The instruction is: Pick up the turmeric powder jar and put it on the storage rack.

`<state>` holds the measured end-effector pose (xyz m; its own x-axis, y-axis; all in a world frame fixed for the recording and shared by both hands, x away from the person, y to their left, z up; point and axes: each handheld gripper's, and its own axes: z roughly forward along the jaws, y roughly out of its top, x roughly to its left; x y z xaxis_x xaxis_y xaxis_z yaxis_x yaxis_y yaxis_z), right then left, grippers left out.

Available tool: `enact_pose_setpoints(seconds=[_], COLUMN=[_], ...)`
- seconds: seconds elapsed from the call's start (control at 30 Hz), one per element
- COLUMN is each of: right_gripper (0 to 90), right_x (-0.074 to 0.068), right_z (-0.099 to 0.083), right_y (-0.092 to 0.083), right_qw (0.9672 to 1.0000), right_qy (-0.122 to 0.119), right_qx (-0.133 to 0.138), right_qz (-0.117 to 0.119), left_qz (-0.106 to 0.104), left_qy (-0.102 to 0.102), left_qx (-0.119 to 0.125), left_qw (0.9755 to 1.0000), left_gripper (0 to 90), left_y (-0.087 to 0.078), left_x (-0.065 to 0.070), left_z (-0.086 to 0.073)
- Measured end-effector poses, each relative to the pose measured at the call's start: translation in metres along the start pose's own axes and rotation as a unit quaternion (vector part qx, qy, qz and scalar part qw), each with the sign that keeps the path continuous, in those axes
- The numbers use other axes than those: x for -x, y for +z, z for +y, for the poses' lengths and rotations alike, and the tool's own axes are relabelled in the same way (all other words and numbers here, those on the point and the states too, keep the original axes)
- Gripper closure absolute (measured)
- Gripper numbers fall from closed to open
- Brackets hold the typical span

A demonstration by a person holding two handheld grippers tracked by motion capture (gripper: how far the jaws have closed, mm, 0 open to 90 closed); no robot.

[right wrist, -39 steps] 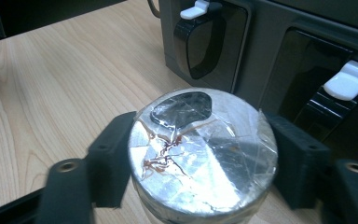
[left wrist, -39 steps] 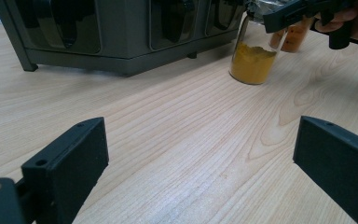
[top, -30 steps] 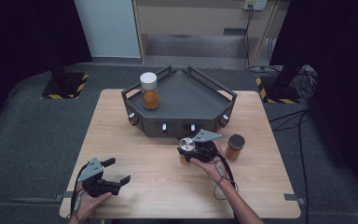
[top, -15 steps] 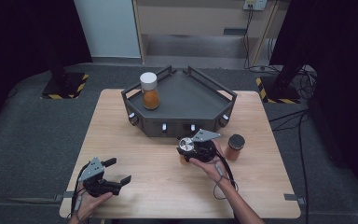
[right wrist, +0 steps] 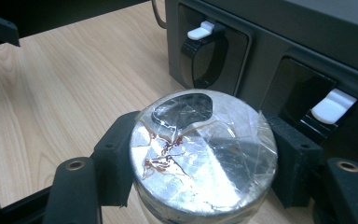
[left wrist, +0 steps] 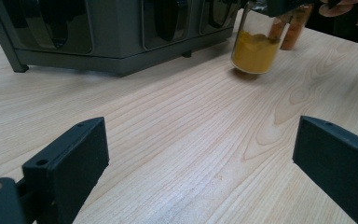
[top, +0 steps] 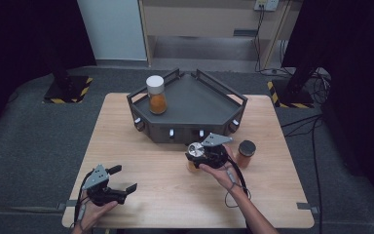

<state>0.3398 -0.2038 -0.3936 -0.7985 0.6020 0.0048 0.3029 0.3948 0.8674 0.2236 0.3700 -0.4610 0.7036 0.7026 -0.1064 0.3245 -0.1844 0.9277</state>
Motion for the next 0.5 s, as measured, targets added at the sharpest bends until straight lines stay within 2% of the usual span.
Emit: enact_pose_setpoints(seconds=[0.33, 0.5], right_gripper=[34.6, 34.5], right_x=[0.001, 0.002], right_z=[0.018, 0.033], right_y=[-0.017, -0.027], right_qw=[1.0, 0.9999], right_qy=[0.0, -0.005], right_qx=[0.006, 0.01], right_qz=[-0.003, -0.007], left_qz=[0.001, 0.001], left_qy=[-0.001, -0.002], left_qx=[-0.002, -0.002], left_qw=[1.0, 1.0], left_gripper=[2.7, 2.7], left_y=[0.0, 0.0], left_x=[0.0, 0.0], left_z=[0.0, 0.0])
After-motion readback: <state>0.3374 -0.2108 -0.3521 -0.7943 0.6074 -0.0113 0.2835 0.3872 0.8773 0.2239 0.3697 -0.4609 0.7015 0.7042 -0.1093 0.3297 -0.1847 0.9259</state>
